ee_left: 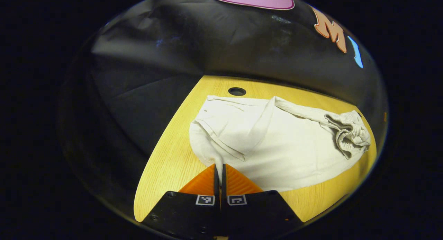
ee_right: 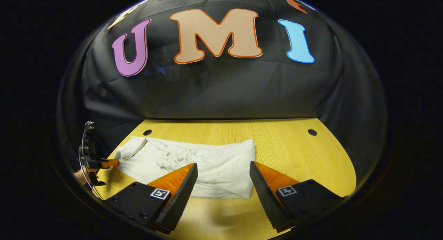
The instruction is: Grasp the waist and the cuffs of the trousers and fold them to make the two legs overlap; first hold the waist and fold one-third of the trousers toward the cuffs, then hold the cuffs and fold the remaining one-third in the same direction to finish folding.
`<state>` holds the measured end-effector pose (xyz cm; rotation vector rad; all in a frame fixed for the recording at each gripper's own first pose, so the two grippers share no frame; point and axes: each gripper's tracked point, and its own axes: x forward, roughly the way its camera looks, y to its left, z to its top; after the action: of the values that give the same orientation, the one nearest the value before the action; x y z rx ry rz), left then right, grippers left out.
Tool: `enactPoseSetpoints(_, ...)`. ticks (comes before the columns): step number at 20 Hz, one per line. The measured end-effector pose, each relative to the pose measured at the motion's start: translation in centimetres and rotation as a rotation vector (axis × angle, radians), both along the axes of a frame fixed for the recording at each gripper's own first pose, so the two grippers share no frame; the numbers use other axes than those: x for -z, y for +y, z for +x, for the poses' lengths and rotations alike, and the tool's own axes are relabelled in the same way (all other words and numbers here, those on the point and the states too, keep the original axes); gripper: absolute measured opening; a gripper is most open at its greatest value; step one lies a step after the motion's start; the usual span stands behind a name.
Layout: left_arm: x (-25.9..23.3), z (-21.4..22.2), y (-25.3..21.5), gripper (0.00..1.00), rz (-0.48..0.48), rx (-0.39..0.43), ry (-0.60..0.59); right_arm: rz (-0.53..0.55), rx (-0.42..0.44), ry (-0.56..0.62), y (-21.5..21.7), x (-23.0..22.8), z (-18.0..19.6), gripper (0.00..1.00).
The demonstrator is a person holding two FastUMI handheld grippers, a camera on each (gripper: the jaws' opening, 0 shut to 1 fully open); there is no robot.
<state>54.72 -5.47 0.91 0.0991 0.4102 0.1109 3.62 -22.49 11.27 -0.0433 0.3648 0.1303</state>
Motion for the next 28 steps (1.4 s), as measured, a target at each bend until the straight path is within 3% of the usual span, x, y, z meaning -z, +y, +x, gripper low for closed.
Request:
enactPoseSetpoints(1,-0.4,-0.2,-0.3,0.00,-0.036,-0.002,-0.014,0.002,-0.001,0.002,-0.1,0.0,-0.2,0.97)
enactPoseSetpoints(5,-3.3,-0.1,-4.0,0.00,-0.157,0.021,-0.103,0.029,-0.002,0.024,-1.0,0.5,-0.9,0.93)
enactPoseSetpoints(6,-4.3,-0.3,-5.3,0.00,-0.164,0.038,-0.116,0.030,-0.002,0.025,-1.4,0.5,-1.1,0.97)
enactPoseSetpoints(11,-9.5,-0.9,-14.3,0.00,-0.093,0.185,-0.187,0.031,-0.010,0.021,-3.6,0.5,-2.0,0.96)
enactPoseSetpoints(19,-16.2,-1.3,-33.1,0.00,0.037,0.411,-0.278,0.051,-0.016,0.012,-9.5,0.5,-3.0,0.96)
enactPoseSetpoints(23,-15.2,-1.9,-41.5,0.00,0.086,0.532,-0.264,0.055,0.003,0.010,-13.2,0.4,-3.4,0.96)
enactPoseSetpoints(28,-8.1,-1.7,-48.2,0.01,0.132,0.607,-0.171,0.062,0.037,0.017,-17.3,0.8,-4.1,0.96)
